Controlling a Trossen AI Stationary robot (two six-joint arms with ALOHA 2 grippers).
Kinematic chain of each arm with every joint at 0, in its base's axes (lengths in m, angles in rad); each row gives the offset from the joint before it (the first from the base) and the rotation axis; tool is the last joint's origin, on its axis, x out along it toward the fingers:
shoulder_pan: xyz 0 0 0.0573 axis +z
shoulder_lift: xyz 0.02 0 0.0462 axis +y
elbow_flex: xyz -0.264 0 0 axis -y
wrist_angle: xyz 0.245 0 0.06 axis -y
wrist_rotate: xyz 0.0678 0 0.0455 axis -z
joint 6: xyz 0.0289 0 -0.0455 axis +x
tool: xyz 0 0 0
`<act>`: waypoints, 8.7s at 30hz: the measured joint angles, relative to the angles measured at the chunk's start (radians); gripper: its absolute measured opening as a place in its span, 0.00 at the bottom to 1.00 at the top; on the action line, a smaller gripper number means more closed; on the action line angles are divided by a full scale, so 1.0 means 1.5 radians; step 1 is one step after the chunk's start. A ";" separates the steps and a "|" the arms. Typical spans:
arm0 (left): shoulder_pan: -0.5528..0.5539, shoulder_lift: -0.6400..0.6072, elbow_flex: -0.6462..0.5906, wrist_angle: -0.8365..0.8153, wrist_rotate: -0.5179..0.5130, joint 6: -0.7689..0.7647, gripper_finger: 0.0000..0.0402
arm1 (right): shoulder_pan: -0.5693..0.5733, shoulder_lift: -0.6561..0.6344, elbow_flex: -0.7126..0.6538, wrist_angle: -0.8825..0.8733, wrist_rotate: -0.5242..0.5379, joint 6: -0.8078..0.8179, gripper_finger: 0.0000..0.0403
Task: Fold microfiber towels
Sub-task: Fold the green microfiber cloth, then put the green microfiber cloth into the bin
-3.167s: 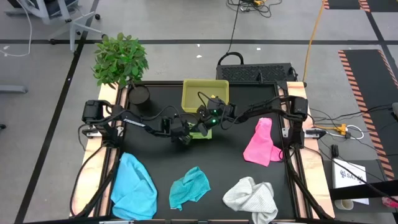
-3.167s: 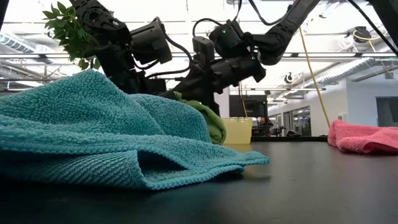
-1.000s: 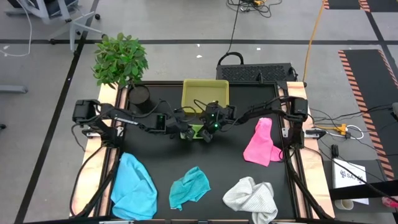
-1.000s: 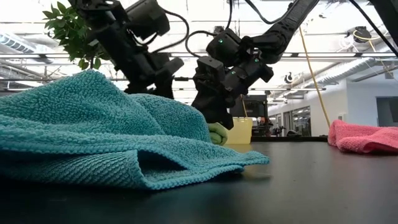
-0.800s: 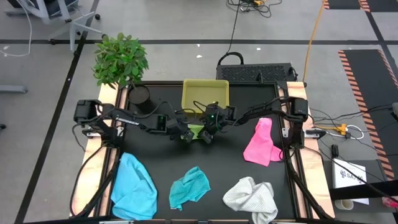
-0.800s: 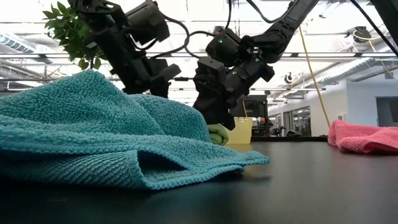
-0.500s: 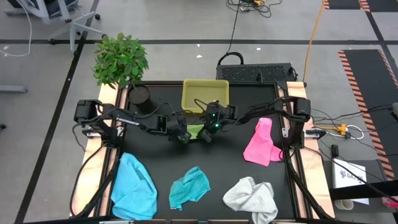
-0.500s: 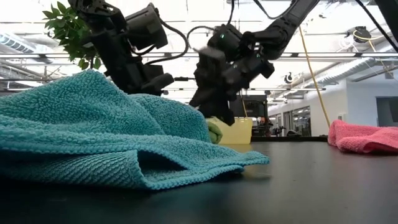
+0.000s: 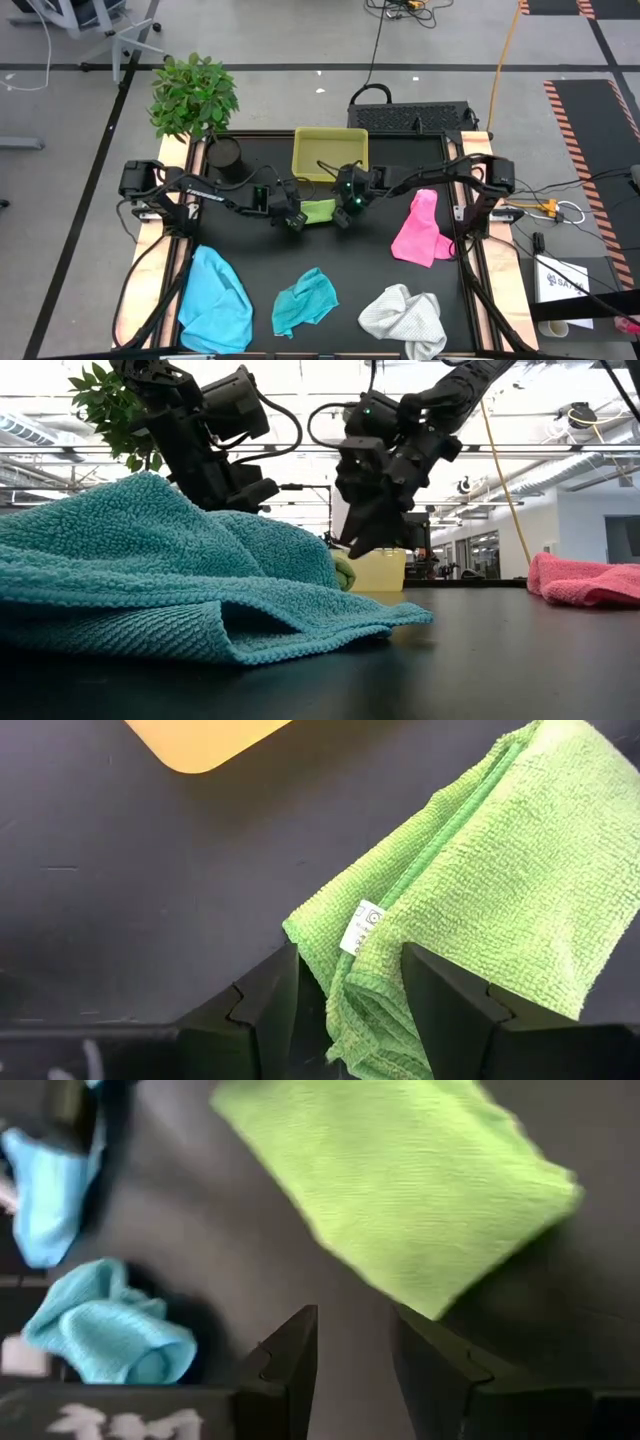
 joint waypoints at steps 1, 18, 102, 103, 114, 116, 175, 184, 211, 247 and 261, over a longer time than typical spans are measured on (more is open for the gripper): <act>0.000 0.000 0.000 0.000 0.000 0.000 0.45 | -0.002 0.000 0.000 0.000 0.003 0.009 0.29; 0.000 0.050 0.000 0.002 0.027 -0.001 0.45 | -0.016 0.029 0.000 0.039 0.065 0.063 0.29; -0.025 0.119 0.001 0.169 0.034 0.049 0.45 | 0.073 0.023 -0.033 0.016 0.109 0.060 0.00; -0.025 0.119 0.001 0.169 0.035 0.050 0.45 | 0.076 0.017 -0.033 -0.003 0.120 0.057 0.00; -0.024 0.111 0.040 0.151 0.031 0.102 0.45 | 0.078 -0.061 -0.033 -0.008 0.138 0.013 0.00; -0.024 0.111 0.044 0.151 0.031 0.106 0.45 | 0.078 -0.066 -0.033 -0.006 0.152 0.009 0.00; -0.063 0.096 0.097 -0.010 0.038 0.089 0.45 | 0.068 -0.056 -0.145 0.130 0.081 0.039 0.01; -0.063 -0.013 0.098 -0.020 0.009 0.089 0.45 | 0.062 -0.058 -0.145 0.126 0.085 0.022 0.03; -0.056 0.146 0.098 0.078 0.058 0.104 0.45 | 0.062 -0.058 -0.145 0.115 0.051 0.049 0.03; -0.046 0.146 0.098 0.084 0.072 0.120 0.45 | 0.077 -0.032 -0.145 0.113 0.079 0.249 0.54; -0.047 0.146 0.099 0.054 0.086 0.124 0.45 | 0.065 -0.008 -0.145 0.125 0.031 0.241 0.12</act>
